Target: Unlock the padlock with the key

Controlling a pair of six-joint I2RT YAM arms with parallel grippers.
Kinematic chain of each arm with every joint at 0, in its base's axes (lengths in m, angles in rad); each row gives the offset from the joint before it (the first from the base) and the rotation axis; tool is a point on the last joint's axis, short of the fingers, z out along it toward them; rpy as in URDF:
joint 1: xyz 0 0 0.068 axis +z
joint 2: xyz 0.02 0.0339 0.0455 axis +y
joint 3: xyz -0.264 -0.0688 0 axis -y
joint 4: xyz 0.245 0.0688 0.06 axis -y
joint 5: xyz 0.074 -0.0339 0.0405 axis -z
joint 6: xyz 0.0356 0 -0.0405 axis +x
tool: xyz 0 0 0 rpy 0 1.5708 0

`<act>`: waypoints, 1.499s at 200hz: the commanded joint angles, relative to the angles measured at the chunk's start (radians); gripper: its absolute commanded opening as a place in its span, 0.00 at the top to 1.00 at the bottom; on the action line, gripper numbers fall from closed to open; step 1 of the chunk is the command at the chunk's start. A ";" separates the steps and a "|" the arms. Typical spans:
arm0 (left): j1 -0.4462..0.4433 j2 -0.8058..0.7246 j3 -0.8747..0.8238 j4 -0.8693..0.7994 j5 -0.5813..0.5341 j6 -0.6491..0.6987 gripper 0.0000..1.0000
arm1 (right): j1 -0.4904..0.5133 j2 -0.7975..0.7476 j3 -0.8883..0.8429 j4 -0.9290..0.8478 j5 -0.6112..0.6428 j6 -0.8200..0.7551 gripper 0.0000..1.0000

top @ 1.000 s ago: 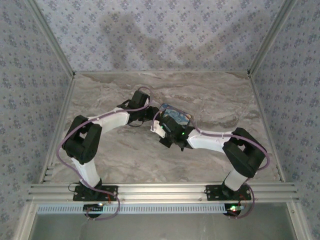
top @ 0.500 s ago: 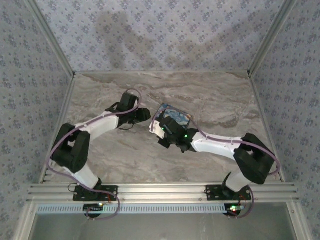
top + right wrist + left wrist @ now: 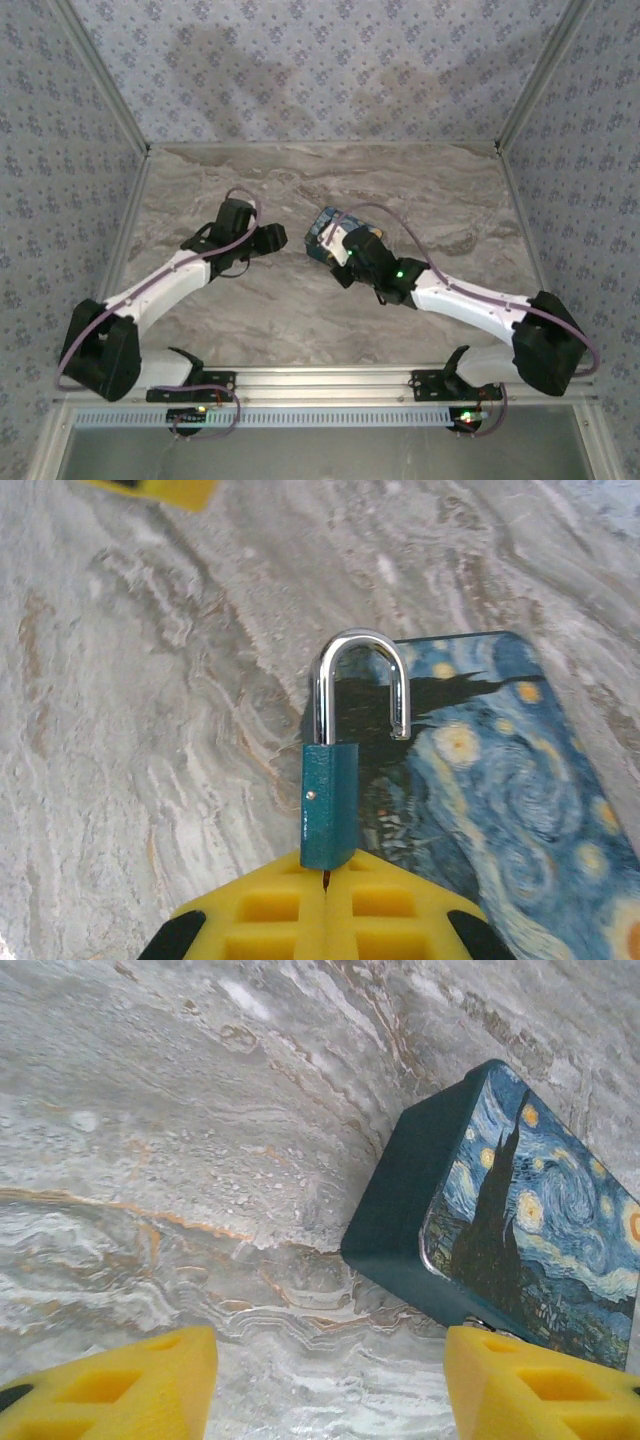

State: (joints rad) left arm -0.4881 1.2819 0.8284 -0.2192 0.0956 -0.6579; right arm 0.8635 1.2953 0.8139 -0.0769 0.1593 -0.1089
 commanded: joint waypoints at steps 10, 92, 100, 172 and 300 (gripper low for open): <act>0.003 -0.088 -0.036 -0.063 -0.073 0.032 0.36 | -0.056 -0.077 -0.013 -0.088 0.070 0.140 1.00; 0.006 -0.162 -0.070 -0.094 -0.136 0.043 0.34 | -0.352 -0.173 -0.066 -0.296 0.083 0.393 1.00; 0.006 -0.163 -0.072 -0.092 -0.137 0.040 0.34 | -0.403 -0.152 -0.064 -0.321 0.069 0.425 1.00; 0.006 -0.164 -0.099 -0.074 -0.123 0.016 0.34 | -0.552 0.050 -0.019 -0.371 0.068 0.505 1.00; 0.006 -0.163 -0.120 -0.059 -0.130 0.003 0.33 | -0.550 0.265 0.035 -0.325 0.095 0.531 0.89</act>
State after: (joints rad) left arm -0.4858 1.1381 0.7139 -0.2886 -0.0200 -0.6445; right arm 0.3119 1.5551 0.8124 -0.4030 0.2401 0.4038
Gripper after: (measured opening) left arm 0.665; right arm 0.067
